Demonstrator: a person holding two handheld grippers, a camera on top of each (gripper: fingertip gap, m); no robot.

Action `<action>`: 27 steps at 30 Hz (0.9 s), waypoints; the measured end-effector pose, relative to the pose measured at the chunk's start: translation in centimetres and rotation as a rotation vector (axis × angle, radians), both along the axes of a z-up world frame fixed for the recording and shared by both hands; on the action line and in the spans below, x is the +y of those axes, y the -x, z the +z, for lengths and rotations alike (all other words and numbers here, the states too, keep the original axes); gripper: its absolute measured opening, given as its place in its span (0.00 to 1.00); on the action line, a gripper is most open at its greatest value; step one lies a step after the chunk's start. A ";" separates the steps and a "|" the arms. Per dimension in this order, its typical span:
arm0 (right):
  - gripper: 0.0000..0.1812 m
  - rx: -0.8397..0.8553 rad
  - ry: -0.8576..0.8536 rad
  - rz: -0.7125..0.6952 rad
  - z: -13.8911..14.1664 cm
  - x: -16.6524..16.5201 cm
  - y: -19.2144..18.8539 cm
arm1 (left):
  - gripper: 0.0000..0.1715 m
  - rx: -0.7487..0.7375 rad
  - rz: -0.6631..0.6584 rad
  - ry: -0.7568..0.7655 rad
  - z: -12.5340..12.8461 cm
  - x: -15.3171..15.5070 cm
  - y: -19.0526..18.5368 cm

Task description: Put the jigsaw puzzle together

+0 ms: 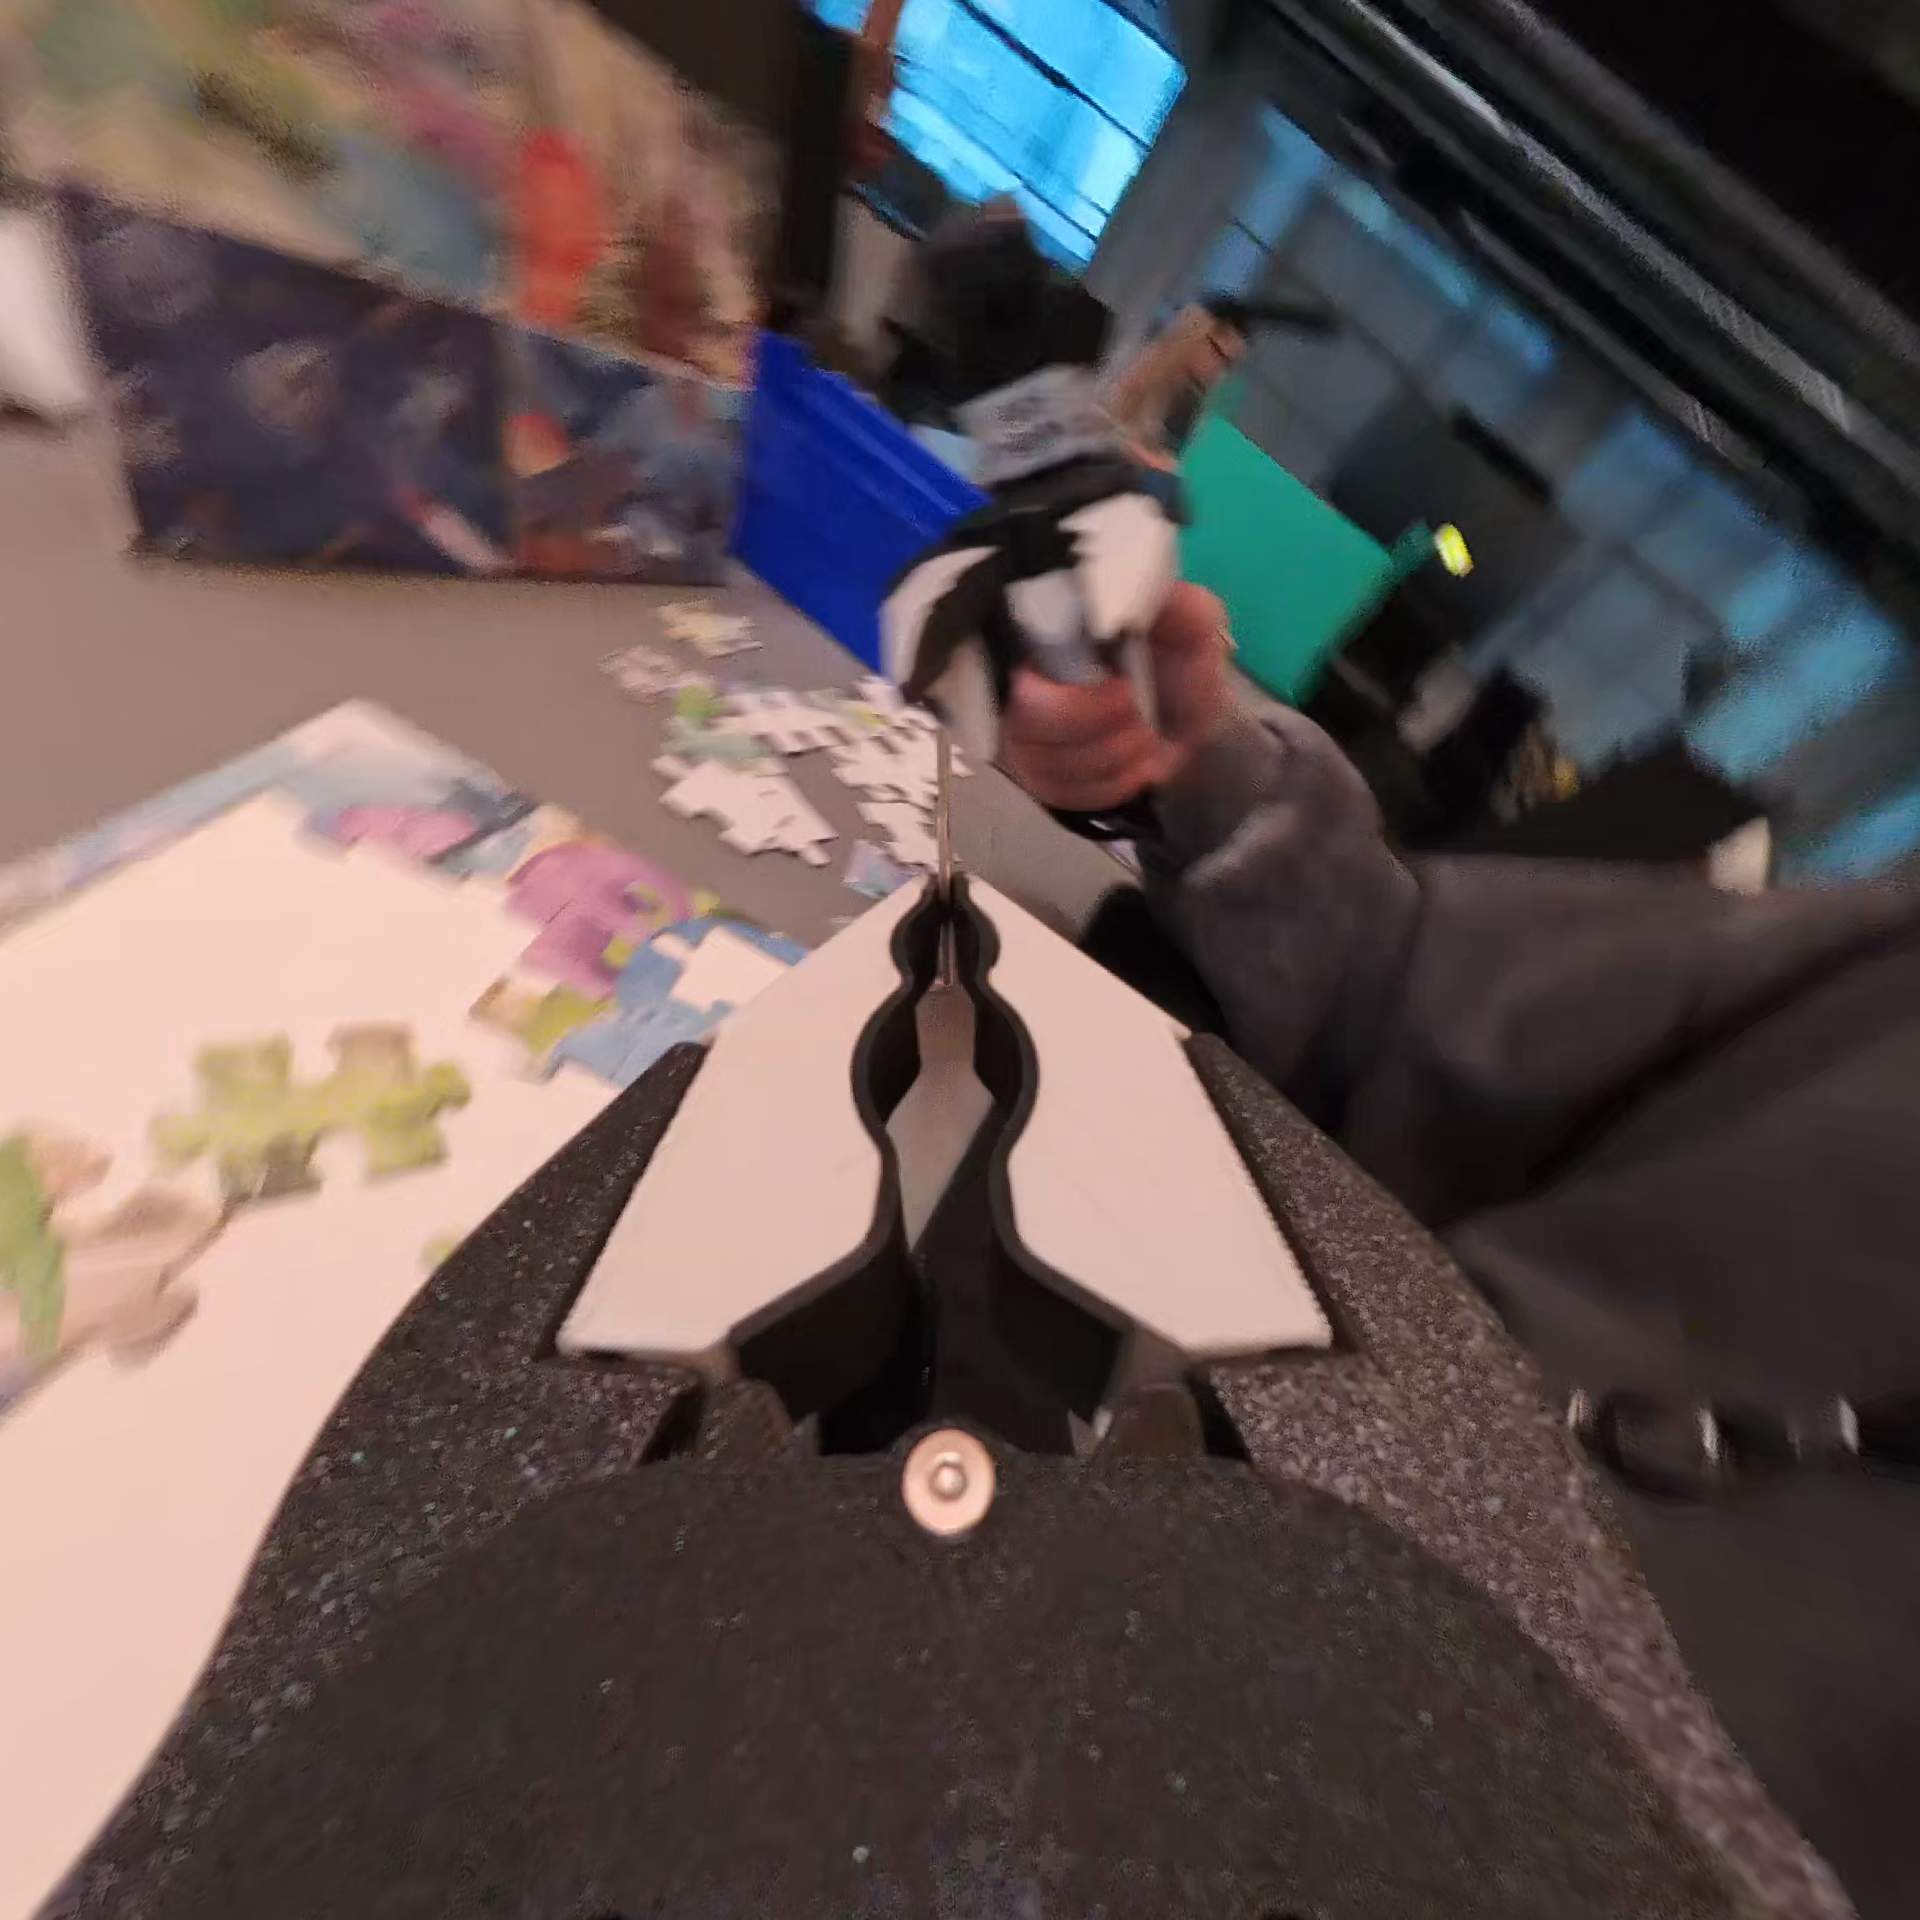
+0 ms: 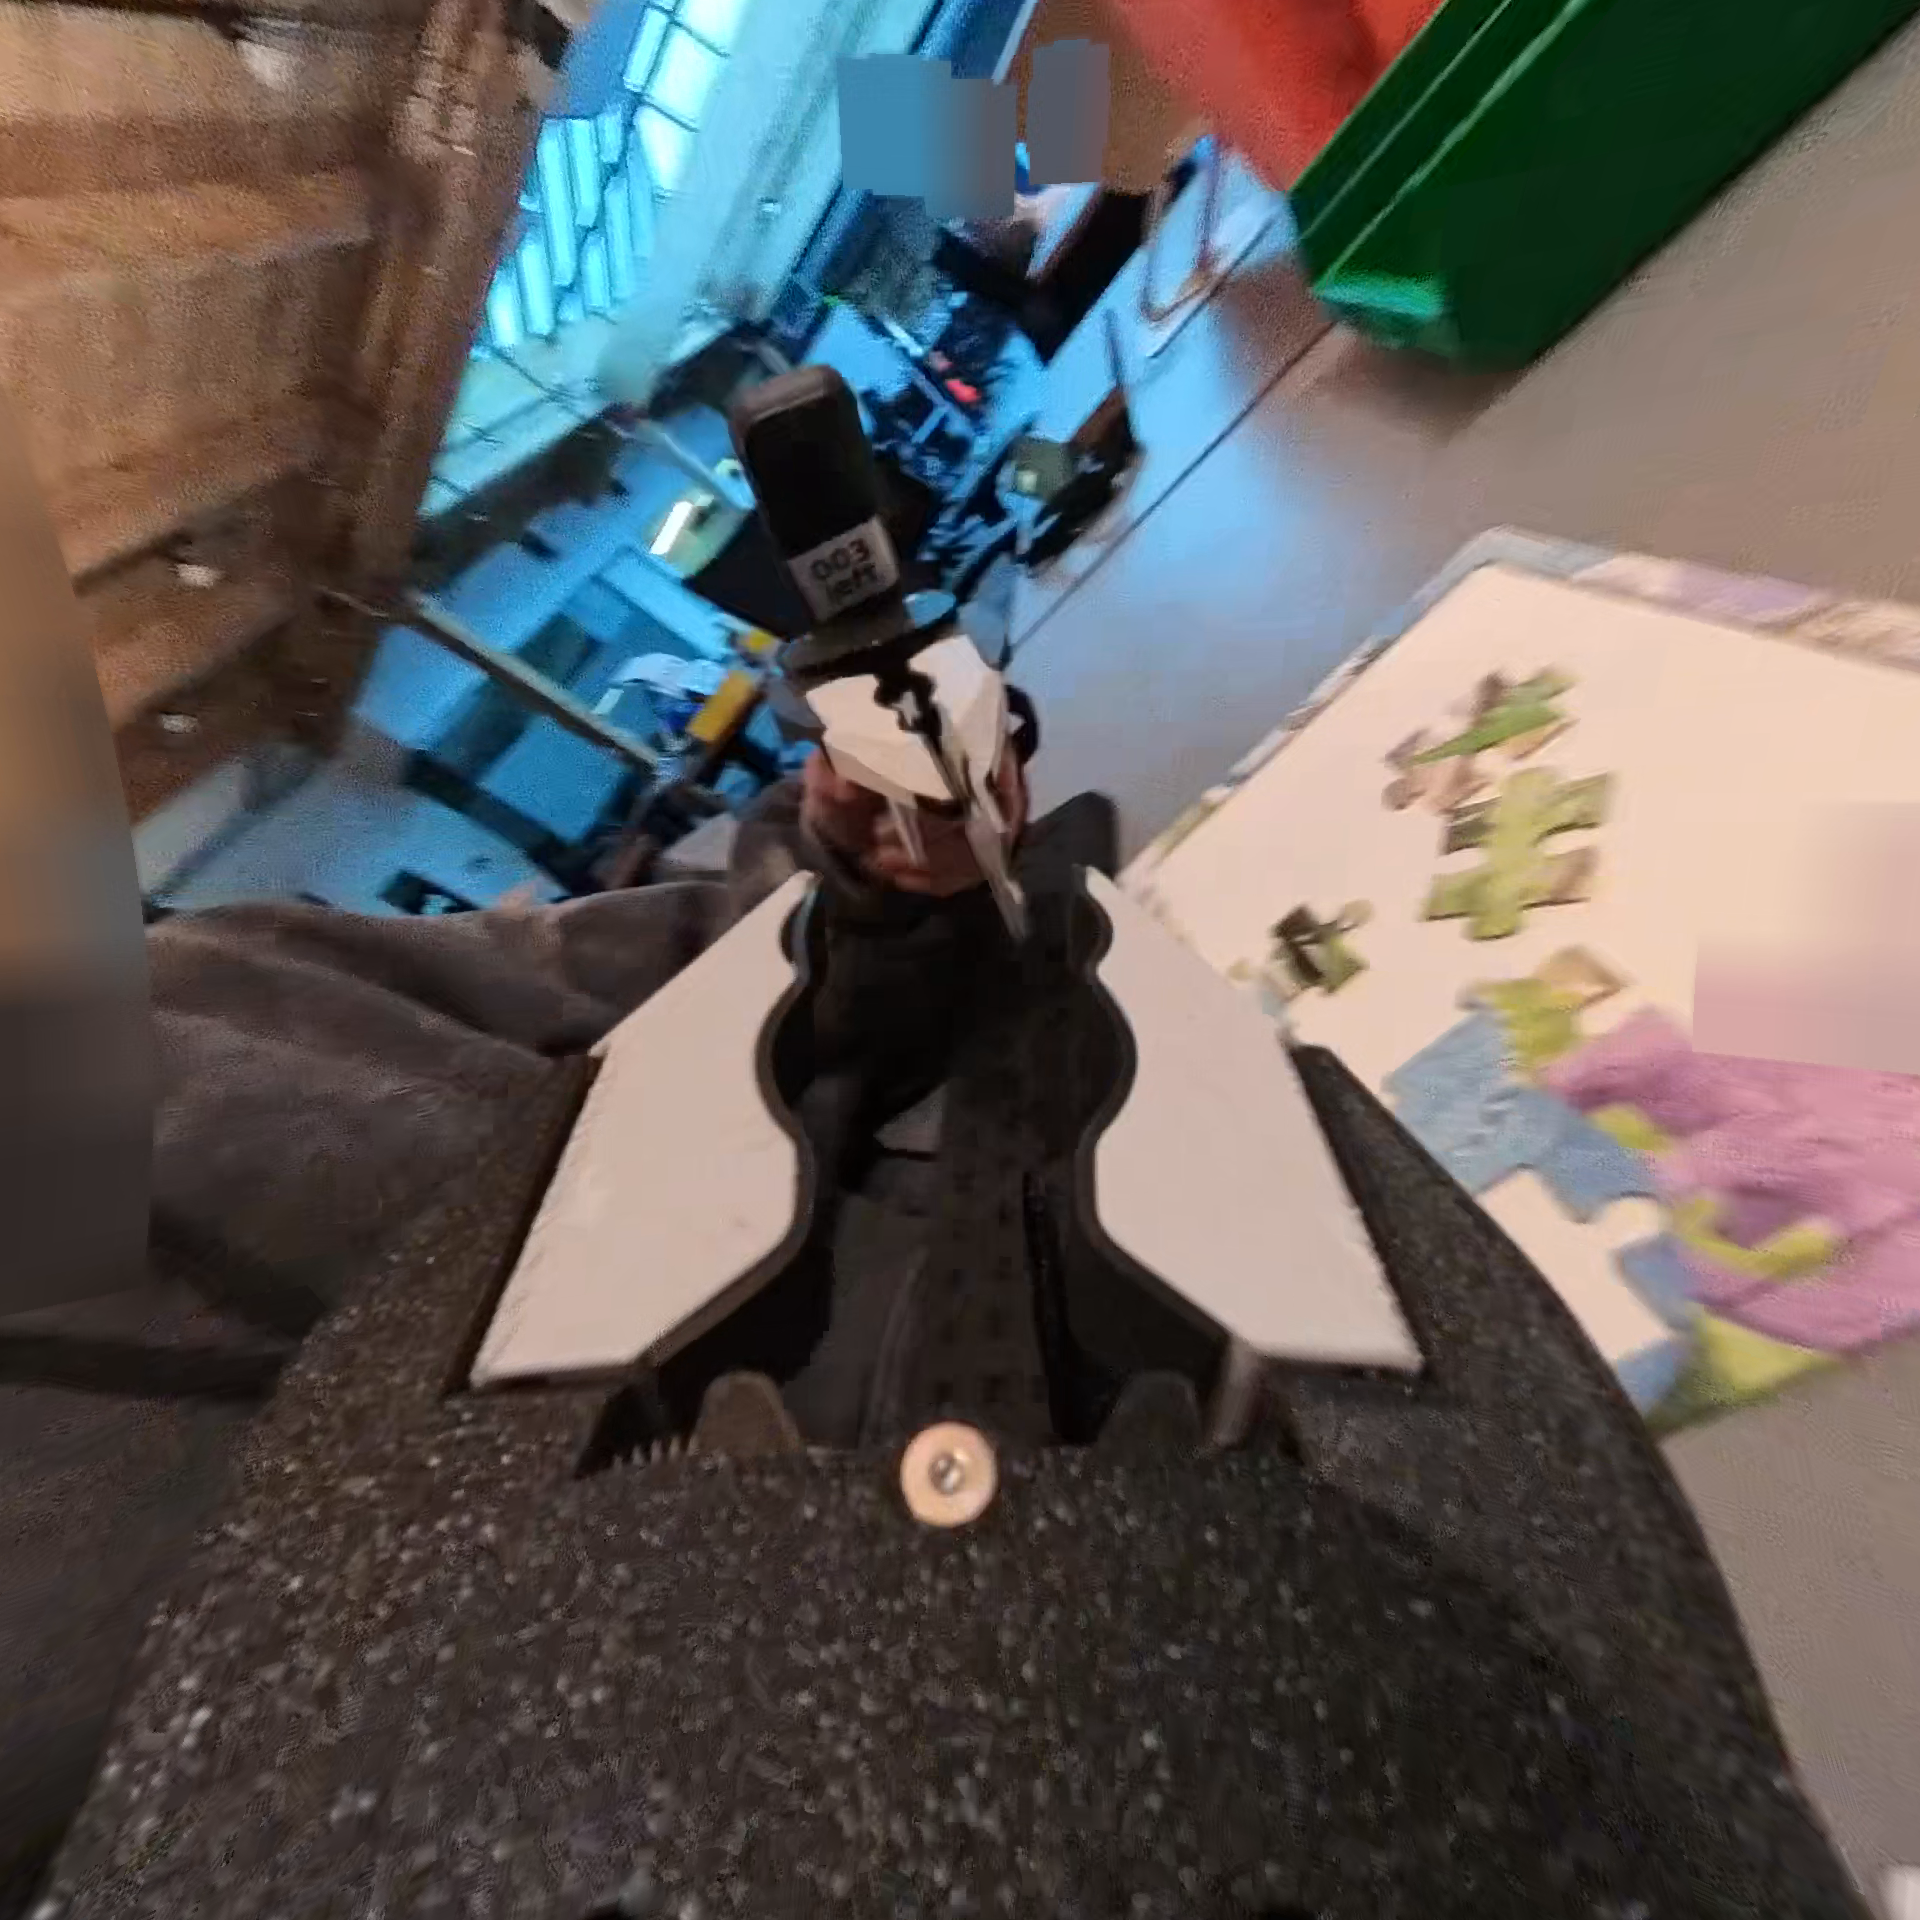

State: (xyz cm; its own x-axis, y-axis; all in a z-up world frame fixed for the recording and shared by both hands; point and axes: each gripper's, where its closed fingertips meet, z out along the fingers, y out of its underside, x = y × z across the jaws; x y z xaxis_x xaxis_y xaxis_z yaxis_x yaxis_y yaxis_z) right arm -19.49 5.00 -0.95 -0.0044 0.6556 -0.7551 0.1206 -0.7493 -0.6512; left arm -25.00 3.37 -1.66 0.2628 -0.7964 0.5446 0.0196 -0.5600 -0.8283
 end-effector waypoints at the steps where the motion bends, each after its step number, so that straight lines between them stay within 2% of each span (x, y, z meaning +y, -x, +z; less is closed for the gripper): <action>1: 0.25 -0.070 -0.056 -0.036 -0.6 1.4 0.0 | 0.01 -0.006 0.075 0.111 -1.4 1.5 0.6; 4: 0.18 -0.359 -0.163 -0.086 -5.7 4.8 0.3 | 0.01 -0.009 0.247 0.392 -6.0 4.4 1.9; 5: 0.16 -0.408 -0.175 -0.113 -7.3 5.8 0.5 | 0.01 -0.018 0.280 0.451 -7.0 4.8 2.1; 7: 0.15 -0.425 -0.161 -0.180 -9.8 7.2 1.1 | 0.01 -0.007 0.309 0.510 -8.3 4.9 2.1; 9: 0.09 -0.418 -0.162 -0.229 -11.3 7.3 1.5 | 0.01 0.029 0.335 0.528 -9.1 4.3 2.0; 11: 0.01 -0.430 -0.200 -0.160 -11.4 5.4 2.2 | 0.01 0.057 0.373 0.550 -9.8 3.7 2.0; 14: 0.00 -0.511 -0.386 -0.106 -12.1 4.0 2.5 | 0.00 0.047 0.400 0.648 -11.1 2.8 1.7; 16: 0.00 -0.542 -0.376 -0.042 -13.2 2.8 2.8 | 0.00 0.019 0.422 0.721 -11.7 2.5 1.4; 19: 0.00 -0.554 -0.367 -0.015 -13.9 2.5 3.1 | 0.00 0.023 0.462 0.776 -12.3 2.3 1.3; 27: 0.00 -0.610 -0.383 0.039 -14.9 1.9 2.8 | 0.01 0.009 0.442 0.843 -13.0 1.6 -0.7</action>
